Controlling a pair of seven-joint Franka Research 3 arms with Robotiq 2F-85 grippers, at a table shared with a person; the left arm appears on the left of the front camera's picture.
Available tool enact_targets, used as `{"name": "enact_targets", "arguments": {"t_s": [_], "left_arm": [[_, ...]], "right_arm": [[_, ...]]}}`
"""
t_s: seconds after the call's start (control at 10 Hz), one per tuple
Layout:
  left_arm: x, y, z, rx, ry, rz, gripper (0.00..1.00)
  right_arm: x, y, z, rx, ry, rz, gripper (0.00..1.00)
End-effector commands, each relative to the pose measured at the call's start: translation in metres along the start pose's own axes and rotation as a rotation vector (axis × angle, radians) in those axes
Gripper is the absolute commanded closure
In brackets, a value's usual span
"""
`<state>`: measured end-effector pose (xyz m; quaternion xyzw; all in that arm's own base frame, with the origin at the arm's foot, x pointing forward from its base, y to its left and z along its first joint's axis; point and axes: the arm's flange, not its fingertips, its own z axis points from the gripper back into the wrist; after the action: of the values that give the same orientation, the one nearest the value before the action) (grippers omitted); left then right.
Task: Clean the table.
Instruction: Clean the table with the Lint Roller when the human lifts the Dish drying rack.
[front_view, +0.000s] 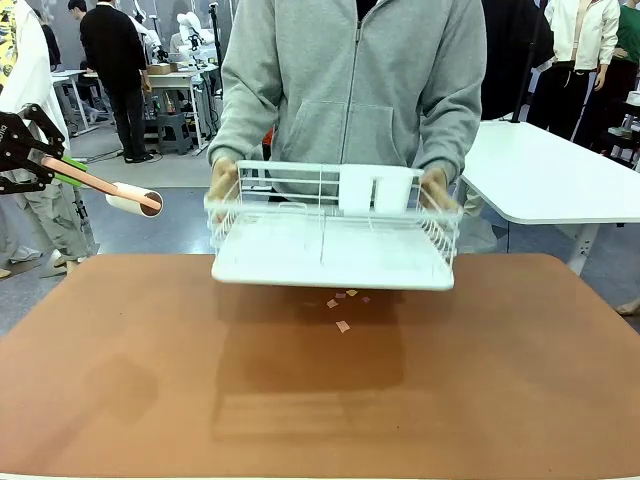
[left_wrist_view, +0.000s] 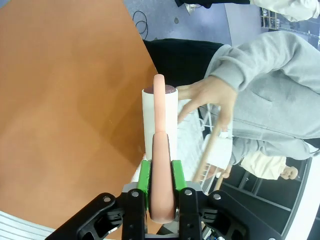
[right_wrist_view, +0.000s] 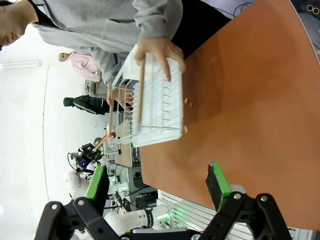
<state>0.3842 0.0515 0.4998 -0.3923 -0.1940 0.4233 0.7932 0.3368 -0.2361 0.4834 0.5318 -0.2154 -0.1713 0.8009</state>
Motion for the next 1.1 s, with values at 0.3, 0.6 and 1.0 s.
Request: {"name": "enact_targets", "arguments": {"t_s": [0.3,0.6,1.0], "left_arm": [[0.001,0.000,0.001,-0.003,-0.004,0.005,1.00],[0.002,-0.001,0.003,-0.006,0.016,-0.016,0.78],[0.012,-0.005,0.009,0.023,0.114,-0.148,0.78]], "right_arm": [[0.000,0.002,0.001,0.018,-0.001,0.011,0.00],[0.000,0.002,0.001,0.018,-0.001,0.011,0.00],[0.000,0.002,0.001,0.018,-0.001,0.011,0.00]]}}
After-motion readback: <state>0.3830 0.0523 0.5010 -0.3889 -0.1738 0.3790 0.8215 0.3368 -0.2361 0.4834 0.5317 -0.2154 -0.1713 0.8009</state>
